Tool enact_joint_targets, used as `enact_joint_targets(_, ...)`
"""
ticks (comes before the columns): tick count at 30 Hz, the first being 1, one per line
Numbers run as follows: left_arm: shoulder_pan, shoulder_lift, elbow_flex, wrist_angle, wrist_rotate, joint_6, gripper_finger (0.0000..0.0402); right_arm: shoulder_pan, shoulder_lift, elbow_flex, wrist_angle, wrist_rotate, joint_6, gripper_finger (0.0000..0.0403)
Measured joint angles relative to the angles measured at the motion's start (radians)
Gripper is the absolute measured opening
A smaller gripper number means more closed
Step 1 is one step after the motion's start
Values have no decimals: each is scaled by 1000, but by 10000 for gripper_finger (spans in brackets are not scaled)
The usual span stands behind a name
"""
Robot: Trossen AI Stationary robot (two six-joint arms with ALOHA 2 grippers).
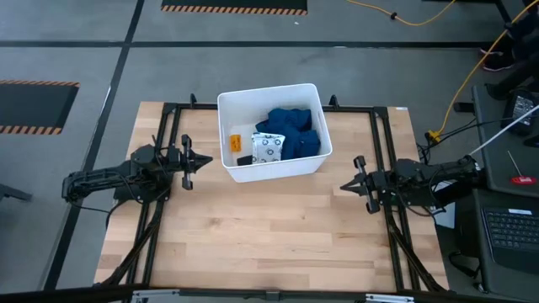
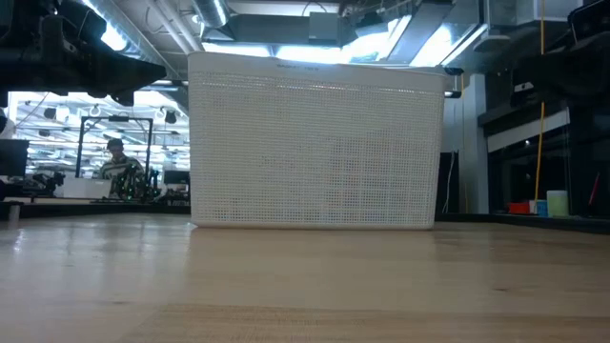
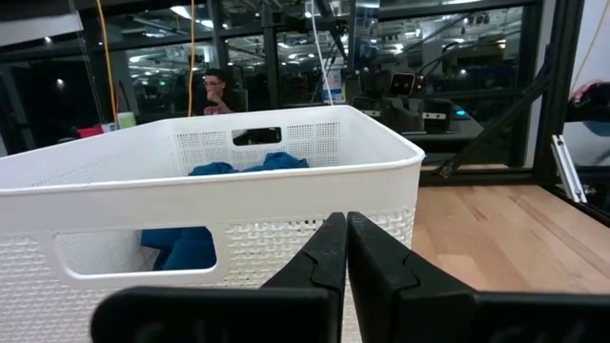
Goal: Pick & place medical supplies in basket/bin
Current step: Return to Home Position
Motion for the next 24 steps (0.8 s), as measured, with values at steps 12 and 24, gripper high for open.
enact_joint_targets(12, 0, 0, 0, 0, 0, 0, 6, 0, 1, 0, 2, 0, 1, 8)
enact_joint_targets(24, 0, 0, 0, 0, 0, 0, 12, 0, 1, 0, 2, 0, 1, 8)
